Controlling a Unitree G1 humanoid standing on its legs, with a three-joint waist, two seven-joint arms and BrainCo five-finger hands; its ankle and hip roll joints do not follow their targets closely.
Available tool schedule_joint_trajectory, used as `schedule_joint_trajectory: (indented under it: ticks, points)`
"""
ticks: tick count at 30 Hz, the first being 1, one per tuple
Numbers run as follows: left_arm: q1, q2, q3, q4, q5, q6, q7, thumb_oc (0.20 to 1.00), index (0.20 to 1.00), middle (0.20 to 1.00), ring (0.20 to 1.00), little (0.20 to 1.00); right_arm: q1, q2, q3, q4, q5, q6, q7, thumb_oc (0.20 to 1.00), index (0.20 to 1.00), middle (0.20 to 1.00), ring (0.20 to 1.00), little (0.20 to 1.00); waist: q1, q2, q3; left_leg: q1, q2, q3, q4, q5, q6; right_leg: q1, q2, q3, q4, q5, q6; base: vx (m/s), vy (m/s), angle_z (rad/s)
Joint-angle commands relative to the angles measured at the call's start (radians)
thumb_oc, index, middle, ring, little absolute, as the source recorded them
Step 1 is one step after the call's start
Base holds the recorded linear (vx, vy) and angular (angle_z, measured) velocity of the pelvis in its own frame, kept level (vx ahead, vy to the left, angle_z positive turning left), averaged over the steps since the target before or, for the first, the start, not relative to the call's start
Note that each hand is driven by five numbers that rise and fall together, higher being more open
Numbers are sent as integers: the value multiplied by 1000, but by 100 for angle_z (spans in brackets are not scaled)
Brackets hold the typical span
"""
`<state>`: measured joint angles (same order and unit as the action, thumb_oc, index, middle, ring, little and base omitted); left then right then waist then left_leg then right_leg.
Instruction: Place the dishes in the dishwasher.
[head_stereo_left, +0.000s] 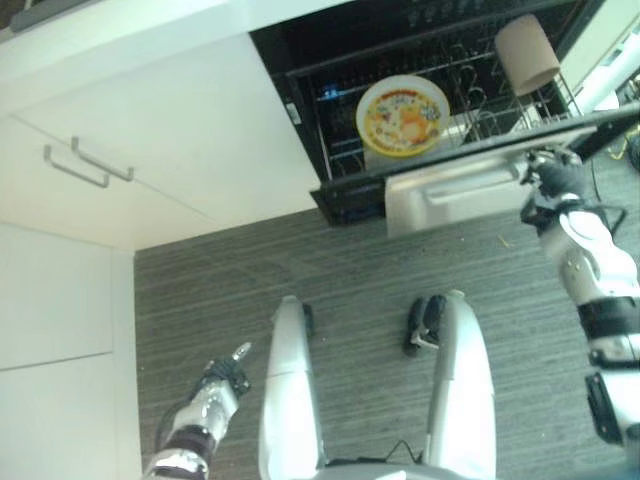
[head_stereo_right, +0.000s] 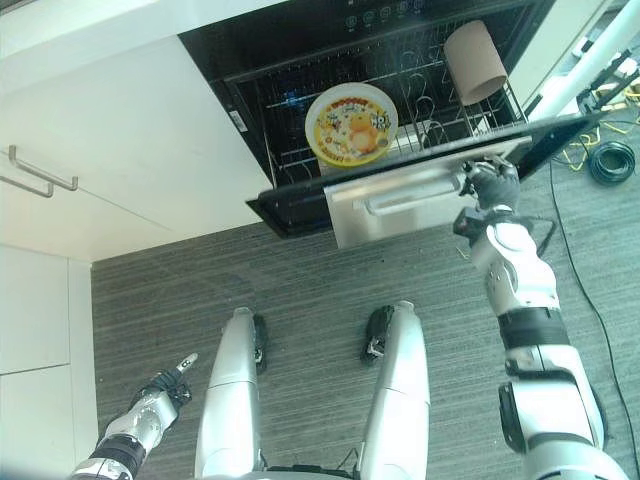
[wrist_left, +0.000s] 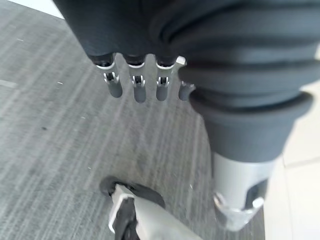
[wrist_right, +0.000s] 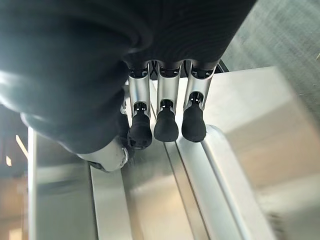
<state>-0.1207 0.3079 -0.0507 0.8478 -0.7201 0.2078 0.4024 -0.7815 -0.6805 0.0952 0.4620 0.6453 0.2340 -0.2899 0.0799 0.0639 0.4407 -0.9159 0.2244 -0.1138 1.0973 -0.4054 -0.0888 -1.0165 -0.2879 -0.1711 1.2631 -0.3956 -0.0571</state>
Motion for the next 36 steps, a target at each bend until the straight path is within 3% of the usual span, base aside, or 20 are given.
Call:
schedule_joint_trajectory:
  ticks: [1, 3, 6, 7, 11, 15, 21, 25, 28, 31, 36]
  points:
    - [-2, 69, -76, 76, 52, 24, 22, 1000, 1000, 1000, 1000, 1000, -205, 0, 32, 1, -53, -99, 65, 200, 200, 200, 200, 200, 26, -10, -38, 3, -29, 94, -76, 167, 52, 62, -57, 91, -116, 92, 90, 100, -122, 22]
    - [17, 75, -90, 122, 36, 7, -1, 1000, 1000, 1000, 1000, 1000, -408, -25, 149, 201, -47, -122, 58, 200, 200, 200, 200, 200, 74, 18, -30, 6, -42, 75, -134, 219, 37, 63, -72, 85, -102, 75, 80, 102, -110, 29]
    - [48, 72, -100, 158, 33, -11, -47, 1000, 1000, 1000, 1000, 1000, -543, -42, 239, 341, -77, -126, 49, 200, 200, 200, 200, 200, 112, 48, -26, 34, -50, 61, -236, 284, 19, 85, -77, 81, -111, 60, 71, 64, 3, 32]
    - [71, 67, -101, 174, 46, -18, -78, 1000, 1000, 1000, 1000, 1000, -605, -57, 289, 404, -106, -119, 42, 200, 200, 200, 200, 200, 135, 61, -25, 60, -49, 49, -310, 331, 6, 102, -81, 77, -115, 51, 66, 88, 60, 24]
    - [173, 69, -74, 217, 118, -28, -129, 1000, 1000, 1000, 1000, 1000, -750, -108, 402, 574, -213, -100, 25, 200, 200, 200, 200, 200, 205, 83, -23, 146, -40, 20, -455, 427, -20, 171, -122, 45, -103, 24, 53, 150, 10, 30]
    - [284, 78, -39, 260, 215, -52, -189, 1000, 1000, 1000, 1000, 1000, -858, -194, 510, 691, -250, -93, 93, 200, 200, 200, 200, 200, 247, 104, -38, 177, -57, 17, -440, 446, -18, 183, -165, 30, -23, 0, 34, 203, 44, 59]
    - [318, 80, -32, 285, 246, -117, -280, 1000, 1000, 1000, 1000, 1000, -900, -223, 538, 706, -271, -99, 125, 200, 200, 200, 200, 200, 245, 120, -37, 166, -65, 32, -438, 459, -14, 157, -170, 49, -10, 8, 28, -8, 110, -2]
    - [318, 82, -24, 284, 220, -151, -321, 1000, 1000, 1000, 1000, 1000, -868, -224, 523, 675, -244, -106, 143, 200, 200, 200, 200, 200, 235, 118, -29, 161, -58, 54, -448, 451, -10, 154, -161, 44, -64, 35, 32, -179, 134, -22]
    - [301, 86, -14, 263, 194, -149, -350, 1000, 1000, 1000, 1000, 1000, -767, -217, 481, 578, -274, -101, 131, 200, 200, 200, 200, 200, 220, 102, -25, 160, -46, 68, -457, 441, -4, 166, -151, 34, -125, 61, 37, -209, 129, 4]
    - [266, 85, -4, 221, 124, -148, -357, 1000, 1000, 1000, 1000, 1000, -576, -216, 354, 412, -196, -88, 90, 200, 200, 200, 200, 200, 185, 74, -18, 162, -29, 93, -461, 414, 3, 196, -137, 20, -224, 106, 57, -197, 126, -3]
    - [189, 99, 20, 153, 27, -120, -318, 1000, 1000, 1000, 1000, 1000, -273, -166, 160, 215, -208, -97, 89, 200, 200, 200, 200, 200, 127, 18, -23, 183, -14, 122, -468, 374, 15, 263, -102, 9, -386, 177, 97, -118, 161, -49]
